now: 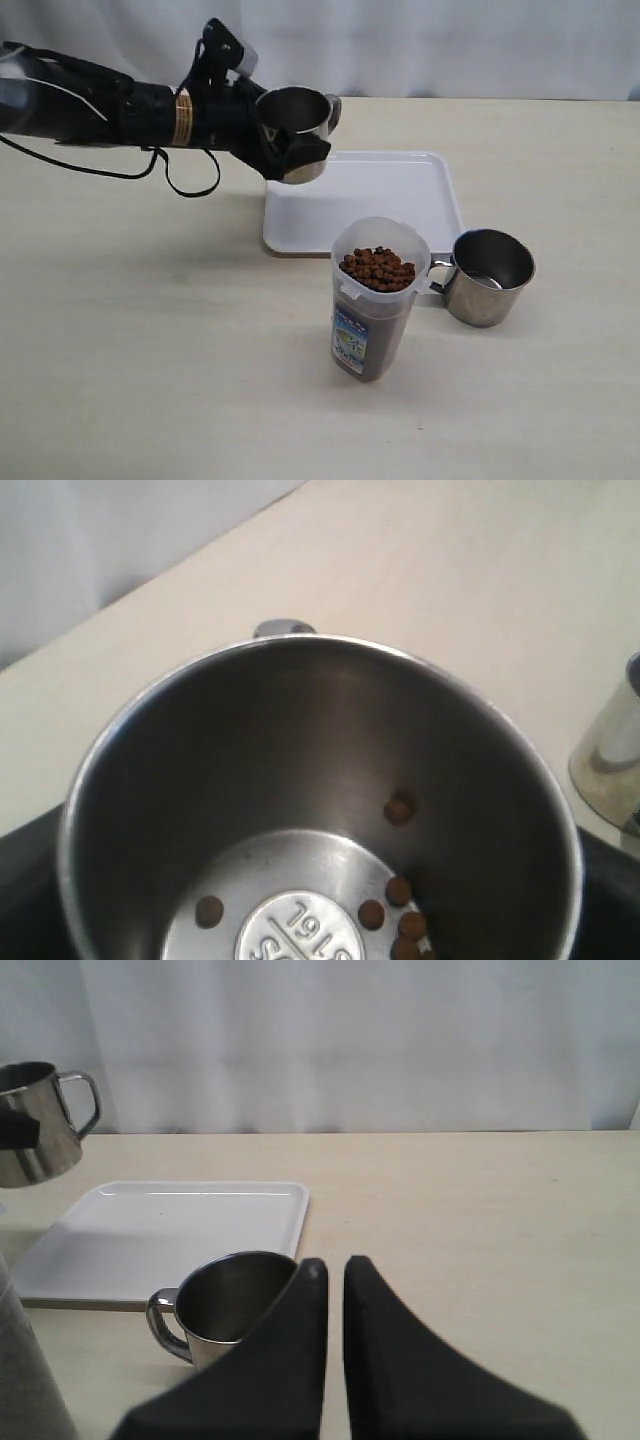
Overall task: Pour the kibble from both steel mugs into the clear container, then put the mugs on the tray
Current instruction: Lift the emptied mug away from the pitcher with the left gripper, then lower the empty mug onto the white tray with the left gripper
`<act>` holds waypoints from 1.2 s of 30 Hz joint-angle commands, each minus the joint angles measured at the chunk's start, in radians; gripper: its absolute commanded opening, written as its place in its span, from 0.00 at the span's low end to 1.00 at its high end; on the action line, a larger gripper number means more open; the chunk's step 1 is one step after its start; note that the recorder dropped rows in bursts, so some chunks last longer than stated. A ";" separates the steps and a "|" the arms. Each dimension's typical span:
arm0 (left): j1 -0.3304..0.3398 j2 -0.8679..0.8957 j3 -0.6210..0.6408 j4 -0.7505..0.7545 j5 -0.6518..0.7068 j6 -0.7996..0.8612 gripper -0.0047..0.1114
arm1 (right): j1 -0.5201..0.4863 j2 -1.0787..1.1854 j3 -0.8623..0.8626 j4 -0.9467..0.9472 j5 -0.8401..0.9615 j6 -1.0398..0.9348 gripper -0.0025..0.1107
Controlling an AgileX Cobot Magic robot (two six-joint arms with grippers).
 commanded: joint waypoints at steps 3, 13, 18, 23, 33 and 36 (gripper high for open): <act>0.001 0.141 -0.061 0.006 -0.099 -0.019 0.04 | 0.003 -0.003 0.005 0.001 -0.005 0.001 0.06; 0.001 0.207 -0.061 0.002 -0.103 -0.015 0.04 | 0.003 -0.003 0.005 0.001 -0.005 0.001 0.06; 0.001 0.223 -0.061 0.002 -0.109 0.038 0.04 | 0.003 -0.003 0.005 0.001 -0.005 0.001 0.06; -0.002 0.233 -0.061 0.000 -0.127 0.064 0.06 | 0.003 -0.003 0.005 0.001 -0.005 0.001 0.06; -0.004 0.230 -0.061 -0.001 -0.125 0.064 0.59 | 0.003 -0.003 0.005 0.001 -0.005 0.001 0.06; -0.004 0.213 -0.061 0.005 -0.127 0.062 0.70 | 0.003 -0.003 0.005 0.001 -0.005 0.001 0.06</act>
